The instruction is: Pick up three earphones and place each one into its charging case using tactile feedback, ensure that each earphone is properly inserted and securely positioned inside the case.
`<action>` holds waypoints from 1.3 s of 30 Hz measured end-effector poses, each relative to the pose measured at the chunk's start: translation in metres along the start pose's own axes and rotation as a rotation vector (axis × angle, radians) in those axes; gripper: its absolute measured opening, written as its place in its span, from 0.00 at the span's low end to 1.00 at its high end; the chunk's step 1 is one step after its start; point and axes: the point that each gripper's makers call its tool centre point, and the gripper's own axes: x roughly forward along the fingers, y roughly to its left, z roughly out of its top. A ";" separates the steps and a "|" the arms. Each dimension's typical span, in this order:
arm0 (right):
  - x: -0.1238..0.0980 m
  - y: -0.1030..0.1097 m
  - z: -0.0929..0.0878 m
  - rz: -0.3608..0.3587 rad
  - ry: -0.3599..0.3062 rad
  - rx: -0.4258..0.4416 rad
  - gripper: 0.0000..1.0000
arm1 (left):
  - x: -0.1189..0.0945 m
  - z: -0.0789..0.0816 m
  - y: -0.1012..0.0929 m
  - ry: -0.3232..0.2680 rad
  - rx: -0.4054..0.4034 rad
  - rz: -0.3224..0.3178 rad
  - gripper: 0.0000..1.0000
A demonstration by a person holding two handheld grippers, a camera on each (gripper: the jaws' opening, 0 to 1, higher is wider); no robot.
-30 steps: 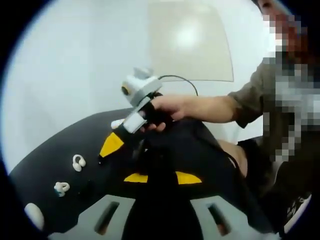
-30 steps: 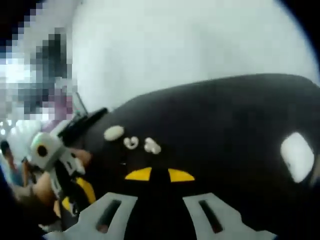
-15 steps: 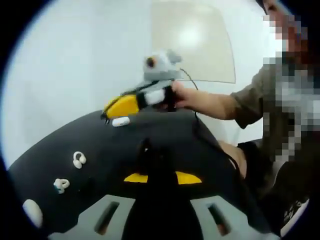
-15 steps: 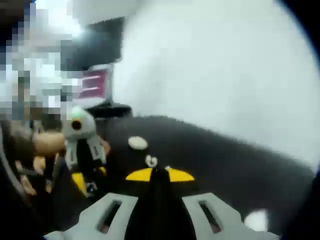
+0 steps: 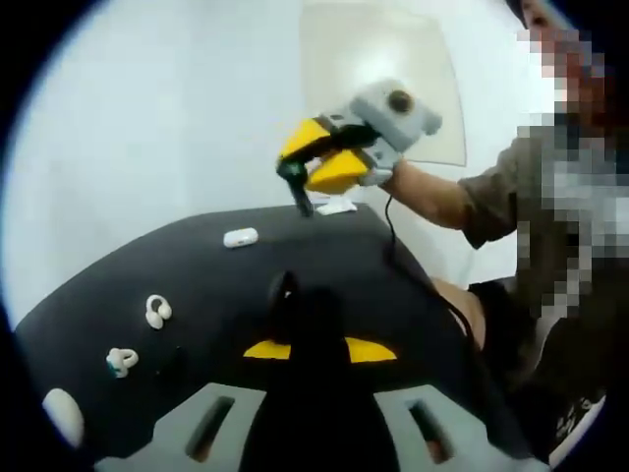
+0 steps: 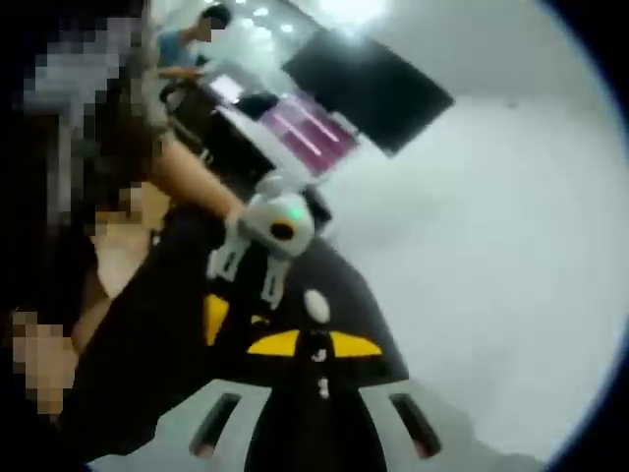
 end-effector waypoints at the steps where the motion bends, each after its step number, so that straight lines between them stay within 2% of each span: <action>1: 0.002 0.004 0.000 0.012 0.021 -0.039 0.12 | 0.000 0.000 0.000 0.000 0.001 0.000 0.14; 4: 0.010 0.023 0.003 0.092 0.054 -0.133 0.12 | -0.001 0.000 0.000 0.000 0.003 0.000 0.14; 9: 0.018 0.031 0.000 0.127 0.108 -0.256 0.12 | -0.001 -0.001 0.000 0.000 0.006 0.001 0.14; 15: 0.023 0.034 -0.005 0.155 0.149 -0.358 0.12 | -0.001 -0.001 0.000 0.000 0.007 0.001 0.14; 18: 0.023 0.039 -0.006 0.181 0.159 -0.376 0.12 | -0.001 -0.001 0.000 0.000 0.006 0.000 0.14; 24: 0.024 0.040 -0.015 0.200 0.212 -0.506 0.12 | 0.000 -0.001 0.000 0.000 0.008 0.001 0.14; 39: 0.025 0.050 -0.013 0.225 0.182 -0.488 0.13 | -0.001 0.000 0.000 -0.001 0.009 0.001 0.14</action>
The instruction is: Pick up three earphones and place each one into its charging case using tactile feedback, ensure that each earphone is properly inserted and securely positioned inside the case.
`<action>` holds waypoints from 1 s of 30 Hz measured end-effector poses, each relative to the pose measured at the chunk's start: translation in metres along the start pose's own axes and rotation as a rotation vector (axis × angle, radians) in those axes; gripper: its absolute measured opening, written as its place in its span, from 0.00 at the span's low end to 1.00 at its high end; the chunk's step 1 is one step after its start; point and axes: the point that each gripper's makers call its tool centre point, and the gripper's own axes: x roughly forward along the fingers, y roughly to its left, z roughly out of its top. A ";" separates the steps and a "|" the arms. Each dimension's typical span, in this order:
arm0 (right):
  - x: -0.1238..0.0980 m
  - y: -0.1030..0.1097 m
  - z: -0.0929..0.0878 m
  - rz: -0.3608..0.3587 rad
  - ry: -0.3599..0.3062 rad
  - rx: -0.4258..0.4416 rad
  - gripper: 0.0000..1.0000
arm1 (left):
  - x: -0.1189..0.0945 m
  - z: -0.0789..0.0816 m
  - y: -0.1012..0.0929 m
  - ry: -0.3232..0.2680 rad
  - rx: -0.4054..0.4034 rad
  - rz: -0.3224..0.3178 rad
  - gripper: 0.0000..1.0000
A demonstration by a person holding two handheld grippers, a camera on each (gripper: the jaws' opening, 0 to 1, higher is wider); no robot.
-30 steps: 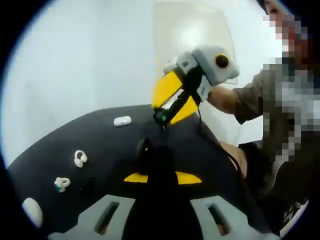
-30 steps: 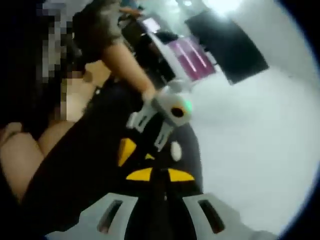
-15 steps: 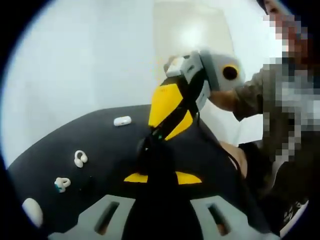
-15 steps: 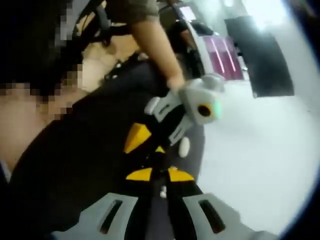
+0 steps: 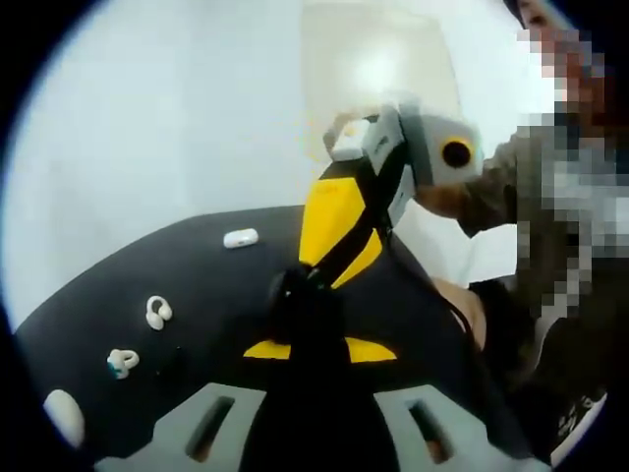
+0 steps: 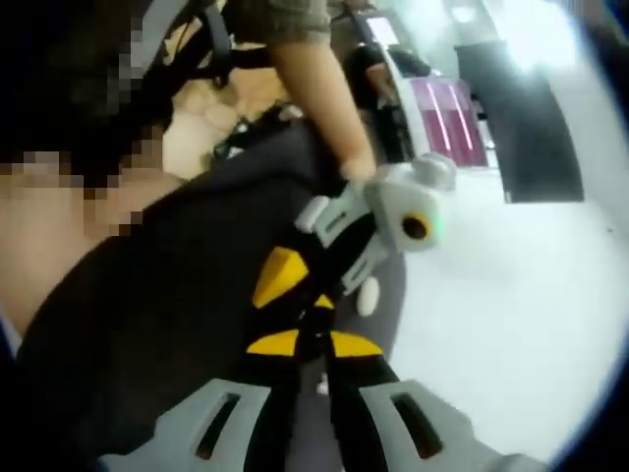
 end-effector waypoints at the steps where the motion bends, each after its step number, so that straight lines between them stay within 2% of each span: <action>1: -0.001 0.001 0.000 0.001 -0.002 0.013 0.13 | 0.000 0.000 0.000 0.000 0.001 0.000 0.14; 9: -0.009 -0.001 -0.005 -0.011 -0.019 0.085 0.13 | 0.000 0.000 -0.001 -0.002 0.001 -0.001 0.14; 12: -0.013 -0.005 -0.009 -0.041 -0.046 0.174 0.13 | -0.001 0.000 -0.001 -0.002 0.000 -0.002 0.14; 14: -0.016 -0.009 -0.010 -0.062 -0.095 0.275 0.13 | -0.001 0.000 -0.001 -0.002 0.000 -0.002 0.14; 18: -0.019 -0.008 -0.014 -0.036 -0.212 0.531 0.21 | -0.002 -0.001 -0.001 -0.002 0.001 -0.001 0.14; 19: -0.019 -0.005 -0.015 -0.010 -0.256 0.608 0.21 | -0.002 -0.001 -0.001 -0.002 0.003 -0.001 0.15; 20: -0.016 -0.001 -0.026 0.008 -0.271 0.740 0.21 | -0.002 -0.001 -0.002 -0.003 0.005 0.000 0.15; 21: -0.014 0.003 -0.035 0.026 -0.266 0.827 0.21 | -0.002 -0.001 -0.002 -0.003 0.006 0.000 0.15; 22: -0.012 0.006 -0.039 0.040 -0.297 0.896 0.21 | -0.002 -0.001 -0.002 -0.003 0.005 0.000 0.15; 24: -0.007 0.014 -0.040 0.109 -0.379 1.091 0.22 | -0.002 -0.001 -0.002 -0.003 0.005 0.000 0.15; 25: -0.005 0.021 -0.038 0.171 -0.409 1.208 0.23 | -0.002 -0.001 -0.002 -0.003 0.004 0.000 0.15; 26: -0.002 0.028 -0.033 0.240 -0.441 1.287 0.26 | -0.002 -0.001 -0.002 -0.003 0.004 0.000 0.15; 27: 0.001 0.030 -0.029 0.268 -0.471 1.318 0.30 | -0.002 -0.001 -0.002 -0.003 0.003 0.000 0.15; 28: 0.004 0.029 -0.028 0.254 -0.495 1.331 0.31 | -0.002 -0.001 -0.002 -0.003 0.003 0.000 0.15; 30: 0.010 0.023 -0.028 0.195 -0.514 1.300 0.30 | -0.002 -0.001 -0.002 -0.003 0.004 0.000 0.15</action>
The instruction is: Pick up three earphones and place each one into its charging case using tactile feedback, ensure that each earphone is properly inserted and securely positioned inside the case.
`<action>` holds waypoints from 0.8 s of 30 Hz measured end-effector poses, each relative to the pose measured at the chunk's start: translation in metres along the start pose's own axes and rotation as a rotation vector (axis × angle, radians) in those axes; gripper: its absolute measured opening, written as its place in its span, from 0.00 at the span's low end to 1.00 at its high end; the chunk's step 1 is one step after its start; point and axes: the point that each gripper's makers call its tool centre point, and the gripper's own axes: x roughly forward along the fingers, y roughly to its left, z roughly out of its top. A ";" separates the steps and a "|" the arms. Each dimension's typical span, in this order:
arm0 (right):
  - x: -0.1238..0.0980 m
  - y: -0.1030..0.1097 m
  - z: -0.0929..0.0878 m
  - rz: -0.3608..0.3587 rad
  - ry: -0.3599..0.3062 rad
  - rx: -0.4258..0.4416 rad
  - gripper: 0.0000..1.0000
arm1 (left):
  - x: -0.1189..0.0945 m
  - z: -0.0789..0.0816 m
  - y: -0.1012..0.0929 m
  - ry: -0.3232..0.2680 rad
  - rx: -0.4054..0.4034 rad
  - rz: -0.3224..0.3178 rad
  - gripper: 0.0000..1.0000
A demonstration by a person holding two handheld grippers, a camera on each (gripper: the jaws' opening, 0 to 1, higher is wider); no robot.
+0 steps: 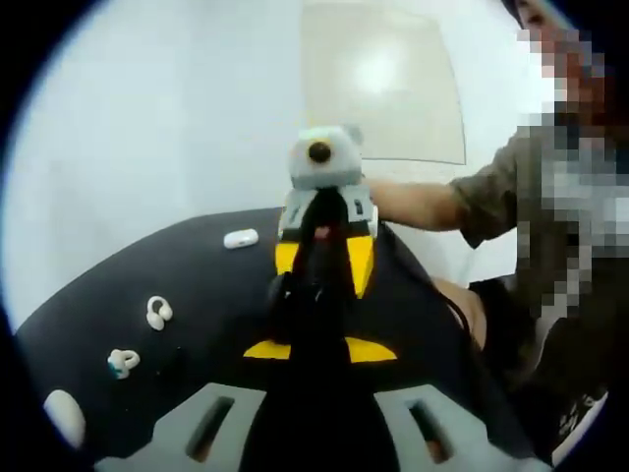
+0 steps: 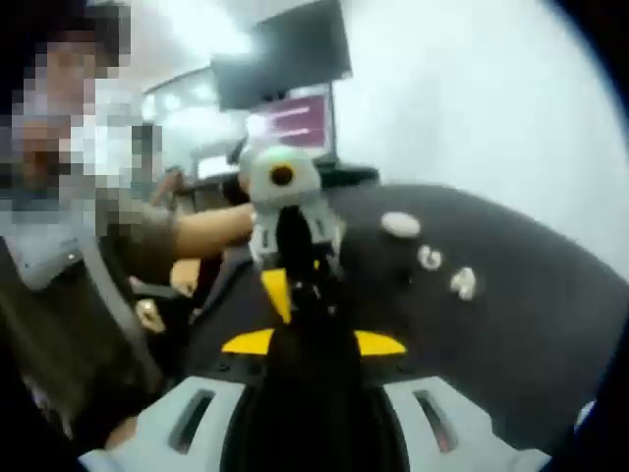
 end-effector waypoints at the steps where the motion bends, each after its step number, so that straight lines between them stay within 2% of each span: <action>1: 0.003 0.002 0.003 0.001 -0.014 -0.016 0.30 | 0.000 0.000 0.000 0.000 0.001 0.000 0.15; 4: 0.011 0.005 0.012 0.011 -0.051 -0.029 0.29 | 0.000 0.000 0.000 0.000 0.003 0.000 0.15; 8: 0.018 0.006 0.011 0.005 -0.070 -0.076 0.27 | 0.001 -0.001 0.000 0.004 -0.005 0.000 0.15; 17: 0.019 0.009 0.009 0.036 -0.086 -0.030 0.19 | 0.000 -0.001 0.002 0.004 0.001 0.012 0.19; 20: 0.015 0.010 0.008 0.049 -0.092 -0.007 0.18 | -0.006 -0.001 0.002 0.010 0.001 0.005 0.19; 22: 0.012 0.009 0.007 0.050 -0.100 -0.004 0.18 | -0.013 -0.001 0.000 0.010 -0.025 -0.013 0.20; 24: 0.010 0.007 0.008 0.043 -0.109 0.009 0.18 | -0.021 -0.001 0.004 0.005 -0.052 -0.001 0.20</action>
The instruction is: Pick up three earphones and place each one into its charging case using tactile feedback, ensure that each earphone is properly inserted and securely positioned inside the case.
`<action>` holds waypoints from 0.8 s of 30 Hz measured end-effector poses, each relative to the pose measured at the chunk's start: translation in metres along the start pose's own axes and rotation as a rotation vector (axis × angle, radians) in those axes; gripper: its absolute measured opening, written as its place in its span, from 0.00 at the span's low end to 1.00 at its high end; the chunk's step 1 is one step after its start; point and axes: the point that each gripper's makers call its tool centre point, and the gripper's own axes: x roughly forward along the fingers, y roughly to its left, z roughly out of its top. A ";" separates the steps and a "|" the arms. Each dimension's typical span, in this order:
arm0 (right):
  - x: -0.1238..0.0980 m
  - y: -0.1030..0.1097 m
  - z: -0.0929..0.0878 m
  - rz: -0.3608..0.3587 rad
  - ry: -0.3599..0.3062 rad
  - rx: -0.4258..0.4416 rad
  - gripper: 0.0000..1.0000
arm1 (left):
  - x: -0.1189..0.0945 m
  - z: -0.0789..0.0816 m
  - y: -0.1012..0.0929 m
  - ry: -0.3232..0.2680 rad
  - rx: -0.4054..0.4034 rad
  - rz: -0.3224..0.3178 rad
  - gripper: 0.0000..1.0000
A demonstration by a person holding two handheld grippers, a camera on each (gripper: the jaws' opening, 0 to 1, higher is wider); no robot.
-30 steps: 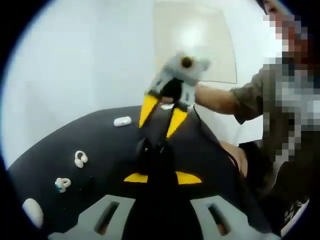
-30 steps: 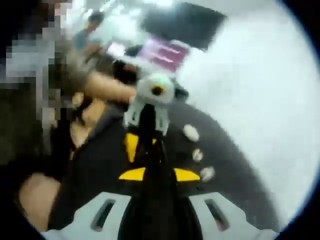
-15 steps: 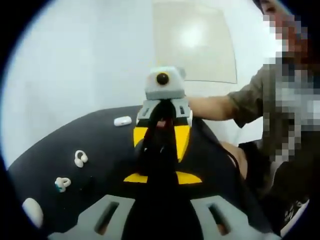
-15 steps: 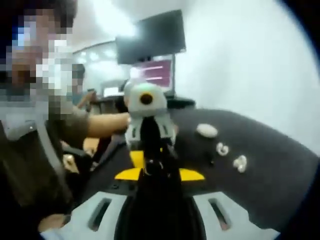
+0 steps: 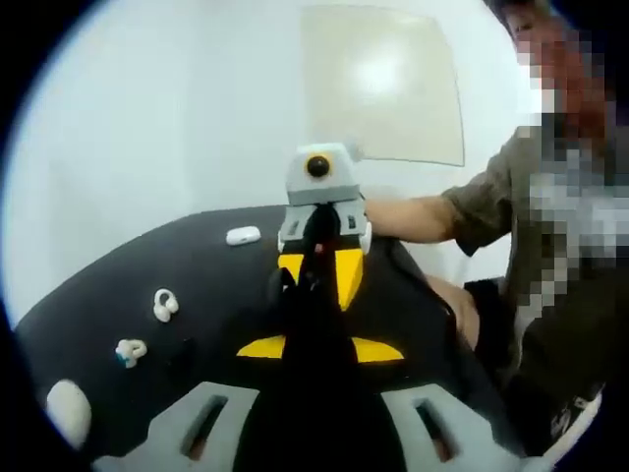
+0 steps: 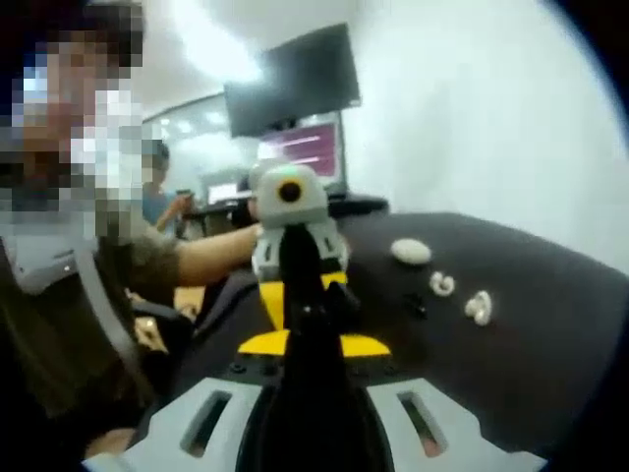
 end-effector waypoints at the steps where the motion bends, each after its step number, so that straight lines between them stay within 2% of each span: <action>1: 0.000 0.000 0.000 -0.003 -0.002 -0.002 0.18 | -0.003 0.001 0.001 -0.004 -0.009 0.002 0.19; 4: 0.000 0.002 0.000 -0.004 -0.002 -0.041 0.18 | -0.009 0.001 0.006 -0.010 -0.052 0.006 0.18; 6: 0.001 0.001 0.000 -0.002 -0.003 -0.039 0.18 | -0.015 0.002 0.013 -0.025 -0.077 0.033 0.17; 8: 0.002 0.002 0.000 0.000 -0.005 -0.042 0.18 | -0.024 0.015 0.022 -0.109 -0.140 0.060 0.17; 10: 0.002 0.002 0.000 -0.006 -0.008 -0.058 0.18 | -0.030 0.032 0.027 -0.227 -0.226 0.048 0.19; 11: 0.002 0.002 0.000 -0.007 -0.008 -0.062 0.18 | -0.034 0.033 0.042 -0.229 -0.292 0.106 0.21; 12: 0.002 0.002 0.000 -0.007 -0.008 -0.067 0.18 | -0.038 0.034 0.056 -0.238 -0.309 0.176 0.21; 13: 0.002 0.002 0.000 -0.007 -0.009 -0.069 0.18 | -0.041 0.035 0.064 -0.245 -0.340 0.217 0.21; 14: 0.002 0.003 0.000 -0.008 -0.008 -0.073 0.18 | -0.044 0.031 0.078 -0.231 -0.451 0.290 0.20; 16: 0.003 0.004 0.000 -0.012 -0.008 -0.091 0.18 | -0.049 0.020 0.098 -0.190 -0.609 0.411 0.17; 18: 0.003 0.005 0.000 -0.015 -0.009 -0.111 0.18 | -0.046 0.011 0.102 -0.129 -0.672 0.465 0.17; 19: 0.002 0.004 0.001 -0.015 -0.009 -0.117 0.18 | -0.042 0.006 0.099 -0.091 -0.715 0.481 0.17; 21: 0.002 0.003 0.001 -0.016 -0.009 -0.127 0.18 | -0.032 0.002 0.092 -0.055 -0.771 0.492 0.16; 23: 0.003 0.003 0.001 -0.019 -0.008 -0.139 0.18 | -0.026 0.000 0.092 -0.023 -0.758 0.546 0.15; 24: 0.003 0.003 0.001 -0.021 -0.007 -0.148 0.18 | -0.024 -0.006 0.094 0.017 -0.761 0.585 0.15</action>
